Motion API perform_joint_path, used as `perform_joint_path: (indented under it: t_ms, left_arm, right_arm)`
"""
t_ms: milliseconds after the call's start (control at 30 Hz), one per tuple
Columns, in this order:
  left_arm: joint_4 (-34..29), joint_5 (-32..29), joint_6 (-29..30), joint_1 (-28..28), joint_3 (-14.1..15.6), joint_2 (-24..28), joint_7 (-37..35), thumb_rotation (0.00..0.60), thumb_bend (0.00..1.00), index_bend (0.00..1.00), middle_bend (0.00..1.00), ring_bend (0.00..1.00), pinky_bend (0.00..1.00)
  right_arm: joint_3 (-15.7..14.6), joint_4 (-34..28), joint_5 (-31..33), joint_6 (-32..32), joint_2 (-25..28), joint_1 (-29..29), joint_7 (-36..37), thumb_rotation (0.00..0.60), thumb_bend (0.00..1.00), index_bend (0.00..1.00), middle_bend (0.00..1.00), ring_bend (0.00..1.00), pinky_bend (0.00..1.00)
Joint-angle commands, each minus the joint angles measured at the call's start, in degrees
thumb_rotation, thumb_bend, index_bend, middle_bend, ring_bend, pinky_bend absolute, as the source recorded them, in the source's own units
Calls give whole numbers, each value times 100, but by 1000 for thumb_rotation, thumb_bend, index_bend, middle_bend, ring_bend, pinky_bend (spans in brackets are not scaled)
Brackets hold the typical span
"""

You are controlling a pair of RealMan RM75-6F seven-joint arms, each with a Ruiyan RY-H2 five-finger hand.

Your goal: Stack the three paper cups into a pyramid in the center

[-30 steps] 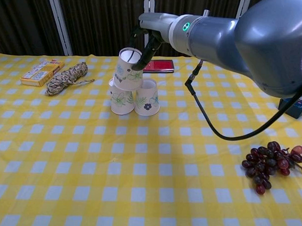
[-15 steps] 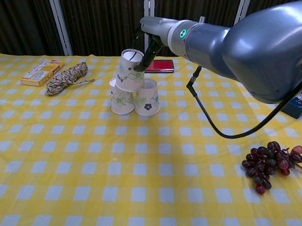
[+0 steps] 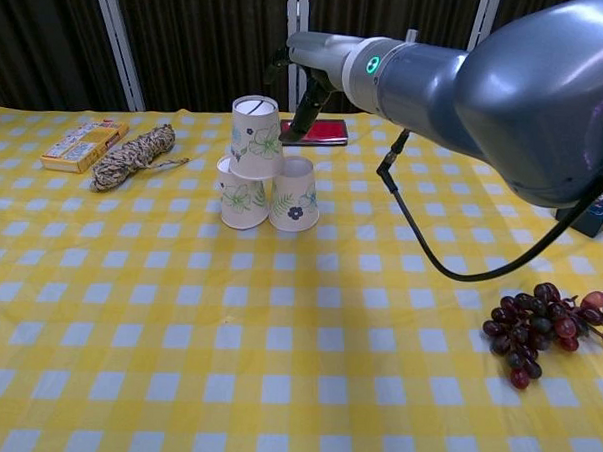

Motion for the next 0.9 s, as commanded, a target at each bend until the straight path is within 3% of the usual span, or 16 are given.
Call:
perform_joint_path:
  t_ms: [33,200,367,500,567,900]
  left_arm:
    - [5,3,-3,-2,0,-3,1,600,140,0,0,0,0]
    - [8,18,20,4,-3,-11,1,600,140,0,0,0,0]
    - [-62,109,78,8,22,-30,82,600,139,0,0,0,0]
    - [-66,156,117,-5,70,-122,285,600,140,0,0,0,0]
    - [-41,158,98,-30,94,-203,376,600,140,0,0,0,0]
    - [19,164,32,-106,207,-416,824,600,141,0,0,0,0]
  right_arm:
    - [-38,-132,36,95,94,-73,-64,600,157,184,0,0,0]
    - [-242,-637,-143,484,467,-415,-121,600,154,180,0,0,0]
    - [-637,-1205,-786,1131,977,-1096,157,600,153,164,0,0,0]
    - [-1286,-1740,-1602,1792,1649,-2148,902,600,152,122,0,0,0]
    - [-1577,-1691,-1976,2064,1797,-2515,1070,600,151,96,0,0,0]
    - [-2301,-1272,-2771,2747,2091,-3939,2245,600,150,14,0,0,0]
